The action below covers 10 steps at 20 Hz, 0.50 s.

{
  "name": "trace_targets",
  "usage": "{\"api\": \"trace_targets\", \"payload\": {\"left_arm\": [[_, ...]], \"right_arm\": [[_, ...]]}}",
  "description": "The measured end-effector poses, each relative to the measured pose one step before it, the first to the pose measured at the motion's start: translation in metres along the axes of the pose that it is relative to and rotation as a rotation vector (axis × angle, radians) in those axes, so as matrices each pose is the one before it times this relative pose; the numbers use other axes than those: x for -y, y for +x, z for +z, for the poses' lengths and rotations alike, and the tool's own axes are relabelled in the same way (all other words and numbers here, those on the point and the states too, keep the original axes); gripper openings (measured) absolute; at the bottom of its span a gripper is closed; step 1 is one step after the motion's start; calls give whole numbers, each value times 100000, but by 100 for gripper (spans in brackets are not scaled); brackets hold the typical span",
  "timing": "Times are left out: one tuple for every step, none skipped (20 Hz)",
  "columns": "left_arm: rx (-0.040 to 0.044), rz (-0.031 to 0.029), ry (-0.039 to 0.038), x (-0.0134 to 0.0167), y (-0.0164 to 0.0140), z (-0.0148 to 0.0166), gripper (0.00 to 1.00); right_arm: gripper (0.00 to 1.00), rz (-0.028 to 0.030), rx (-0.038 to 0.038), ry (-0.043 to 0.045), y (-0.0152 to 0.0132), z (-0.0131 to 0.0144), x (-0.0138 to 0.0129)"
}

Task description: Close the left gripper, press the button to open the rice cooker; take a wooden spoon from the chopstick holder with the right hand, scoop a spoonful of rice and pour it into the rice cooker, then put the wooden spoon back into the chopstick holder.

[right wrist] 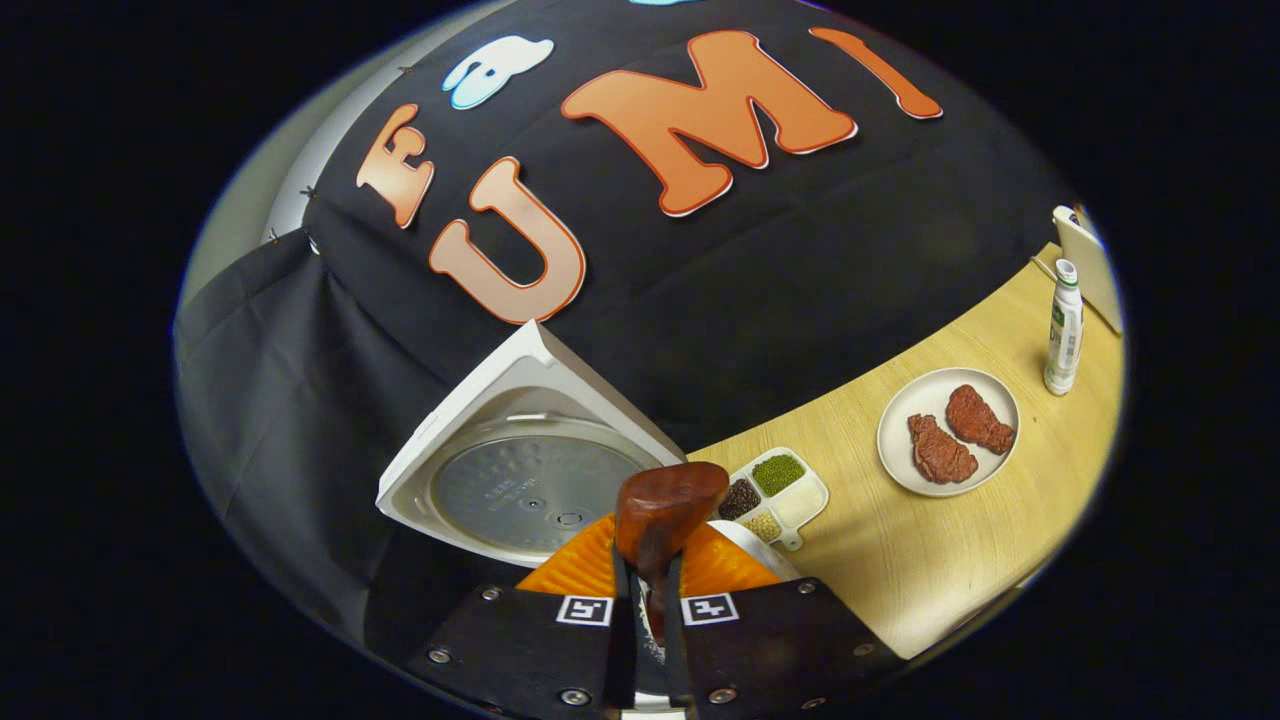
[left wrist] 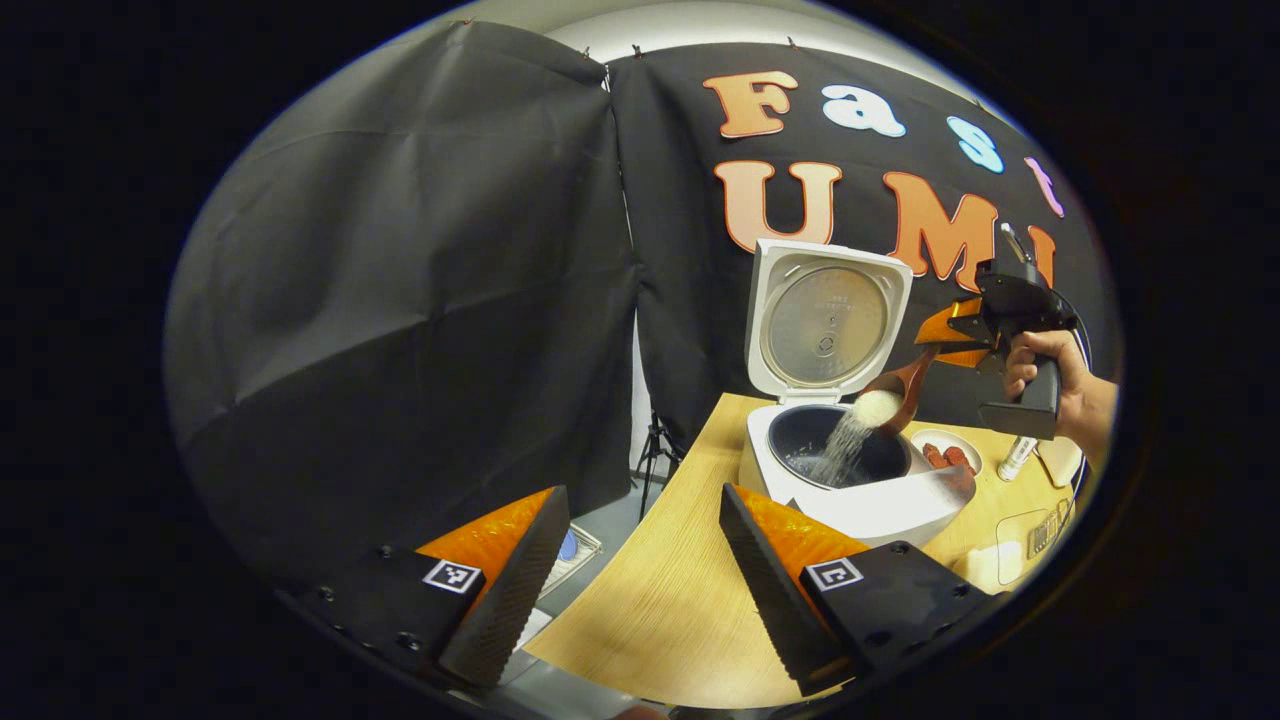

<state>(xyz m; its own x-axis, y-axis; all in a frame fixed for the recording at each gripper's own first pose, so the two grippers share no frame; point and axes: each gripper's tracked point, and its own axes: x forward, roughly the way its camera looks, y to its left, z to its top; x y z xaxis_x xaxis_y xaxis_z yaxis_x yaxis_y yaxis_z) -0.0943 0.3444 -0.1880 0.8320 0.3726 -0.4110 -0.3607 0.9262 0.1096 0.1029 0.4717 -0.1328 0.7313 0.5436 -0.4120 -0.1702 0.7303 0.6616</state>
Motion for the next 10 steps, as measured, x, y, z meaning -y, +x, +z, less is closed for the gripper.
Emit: {"api": "trace_targets", "payload": {"left_arm": [[-130,-407,194,15,-41,-62,100],[-225,-465,163,63,64,-74,100],[-125,-508,76,127,60,-3,100],[-210,-834,157,127,-94,-185,100],[35,-452,346,130,-58,55,100],[-65,-378,447,143,66,-12,100],[10,-222,336,52,12,29,100],[-78,-222,150,-34,-22,-163,100],[-22,-278,-77,-39,-99,13,100],[-127,-38,-13,-40,29,-22,100]], "right_arm": [[11,-236,577,-2552,100,116,-18],[11,-275,843,-2284,-107,168,-69],[11,54,822,-2929,-43,161,-91],[11,184,882,-2623,-140,116,-152],[11,369,754,-2628,-61,164,-230],[11,184,858,-2016,-98,271,-134],[11,328,757,-2129,-121,160,-250],[11,401,937,-2302,-31,141,-161],[11,559,736,-2956,25,230,-253],[11,405,1039,-2859,-41,245,-226]]}}
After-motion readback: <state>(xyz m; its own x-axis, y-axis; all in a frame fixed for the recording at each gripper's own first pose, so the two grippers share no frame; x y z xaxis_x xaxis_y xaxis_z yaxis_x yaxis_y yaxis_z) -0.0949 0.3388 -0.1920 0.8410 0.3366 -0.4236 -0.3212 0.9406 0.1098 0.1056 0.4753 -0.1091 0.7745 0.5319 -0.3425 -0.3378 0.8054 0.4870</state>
